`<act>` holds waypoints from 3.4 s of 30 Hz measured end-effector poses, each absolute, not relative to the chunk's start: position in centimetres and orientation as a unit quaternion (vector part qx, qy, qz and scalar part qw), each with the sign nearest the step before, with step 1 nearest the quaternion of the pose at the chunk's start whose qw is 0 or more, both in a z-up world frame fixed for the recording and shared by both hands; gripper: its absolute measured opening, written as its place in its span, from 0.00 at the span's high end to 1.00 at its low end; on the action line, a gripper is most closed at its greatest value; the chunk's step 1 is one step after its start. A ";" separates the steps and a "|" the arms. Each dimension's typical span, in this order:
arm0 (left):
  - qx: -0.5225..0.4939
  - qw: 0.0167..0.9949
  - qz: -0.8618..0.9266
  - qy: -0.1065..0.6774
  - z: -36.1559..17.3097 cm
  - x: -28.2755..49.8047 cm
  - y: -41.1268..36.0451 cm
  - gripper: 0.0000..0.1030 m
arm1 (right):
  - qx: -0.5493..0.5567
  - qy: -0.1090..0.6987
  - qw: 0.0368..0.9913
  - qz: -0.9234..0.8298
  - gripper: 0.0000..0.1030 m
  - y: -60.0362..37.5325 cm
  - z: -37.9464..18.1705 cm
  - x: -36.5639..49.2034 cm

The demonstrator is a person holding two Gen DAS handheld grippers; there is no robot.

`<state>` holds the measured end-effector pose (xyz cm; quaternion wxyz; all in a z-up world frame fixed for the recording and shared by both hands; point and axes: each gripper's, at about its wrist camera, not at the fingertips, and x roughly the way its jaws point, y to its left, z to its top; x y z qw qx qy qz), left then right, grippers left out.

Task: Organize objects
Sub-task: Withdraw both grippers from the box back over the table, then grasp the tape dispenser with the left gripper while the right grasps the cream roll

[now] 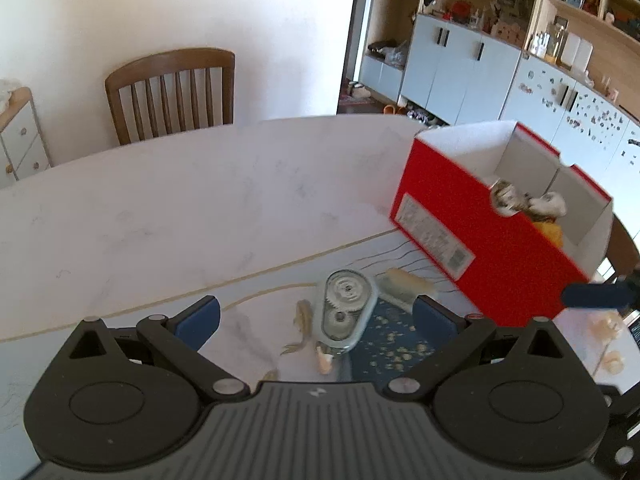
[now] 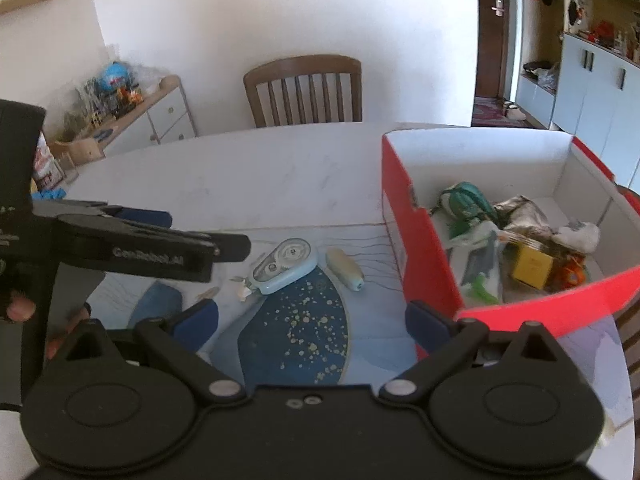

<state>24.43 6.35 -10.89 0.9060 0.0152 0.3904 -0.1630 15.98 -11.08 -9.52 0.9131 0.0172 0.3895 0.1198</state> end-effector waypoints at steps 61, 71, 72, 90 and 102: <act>0.040 0.893 -0.210 0.397 -16.7 27.5 3.8 0.58 | -0.161 0.523 0.826 0.136 0.74 -6.8 -14.2 29.6; 0.032 0.893 -0.197 0.403 -16.4 27.2 4.4 0.58 | -0.126 0.510 0.841 0.131 0.86 -7.5 -13.6 29.2; 0.030 0.894 -0.196 0.403 -16.4 27.0 4.6 0.58 | -0.118 0.508 0.843 0.132 0.87 -7.6 -13.3 29.0; 0.018 0.895 -0.184 0.405 -15.5 25.6 6.0 0.58 | -0.110 0.483 0.857 0.142 0.76 -7.4 -12.8 28.0; 0.007 0.894 -0.181 0.409 -15.6 25.9 6.8 0.58 | -0.219 0.508 0.810 0.194 0.61 -4.5 -15.0 30.6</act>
